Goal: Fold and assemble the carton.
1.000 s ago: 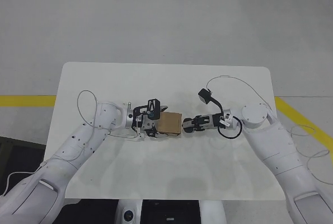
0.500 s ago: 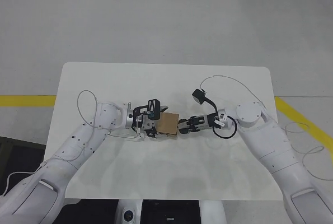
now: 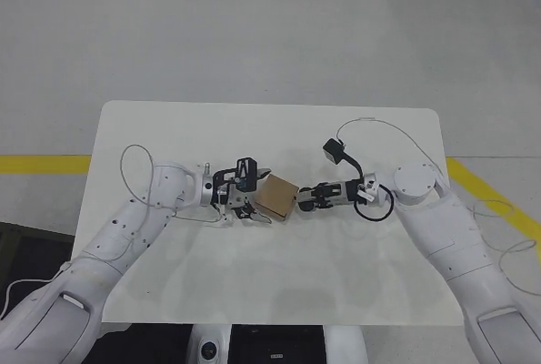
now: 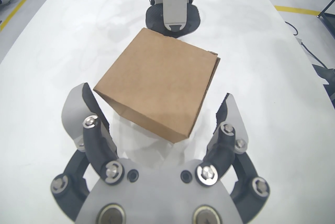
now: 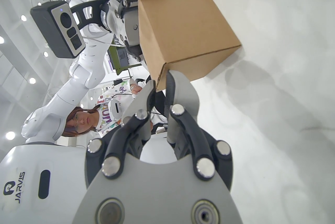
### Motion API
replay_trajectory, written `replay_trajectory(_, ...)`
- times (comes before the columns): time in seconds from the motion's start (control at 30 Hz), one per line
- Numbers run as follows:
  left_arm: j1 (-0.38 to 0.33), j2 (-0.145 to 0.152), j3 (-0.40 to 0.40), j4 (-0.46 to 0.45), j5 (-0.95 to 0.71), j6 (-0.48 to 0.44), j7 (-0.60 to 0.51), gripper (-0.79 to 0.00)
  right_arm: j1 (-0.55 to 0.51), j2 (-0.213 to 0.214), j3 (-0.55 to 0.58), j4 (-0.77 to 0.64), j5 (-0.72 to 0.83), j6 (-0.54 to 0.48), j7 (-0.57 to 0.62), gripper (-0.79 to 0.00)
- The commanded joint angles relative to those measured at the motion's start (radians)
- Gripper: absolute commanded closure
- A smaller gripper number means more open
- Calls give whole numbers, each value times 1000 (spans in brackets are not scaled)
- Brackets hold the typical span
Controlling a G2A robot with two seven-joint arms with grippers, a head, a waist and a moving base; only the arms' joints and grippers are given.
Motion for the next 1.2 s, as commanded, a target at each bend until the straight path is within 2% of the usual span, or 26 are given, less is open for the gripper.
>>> replay_trajectory(0.0,3,14,1,-9,15,0,40,-785,-5,5,14,-12,-7,-8,-2,-332)
replay_trajectory(0.27,8,92,-9,-30,-1,0,190,-785,-29,25,72,-76,-30,-47,-21,-366)
replay_trajectory(0.4,1,129,-54,-32,-59,0,200,-785,-31,37,109,-102,-56,-80,-35,-382)
replay_trajectory(0.43,-2,137,-70,-33,-78,0,193,-785,-30,40,120,-108,-61,-92,-40,-437)
replay_trajectory(0.57,-9,157,-131,-35,-162,0,137,-785,-23,52,165,-122,-94,-144,-63,-785)
replay_trajectory(0.9,-22,158,-206,-8,-348,40,-53,-785,-14,83,263,-149,-281,-233,-198,-785)
replay_trajectory(1.0,-28,155,-222,12,-408,62,-97,-785,-19,93,287,-175,-395,-208,-254,-785)
replay_trajectory(1.07,-34,154,-230,16,-435,71,-128,-785,-22,96,270,-209,-472,-177,-244,-785)
replay_trajectory(1.17,-39,153,-245,18,-470,85,-168,-785,-33,99,273,-244,-554,-131,-320,-785)
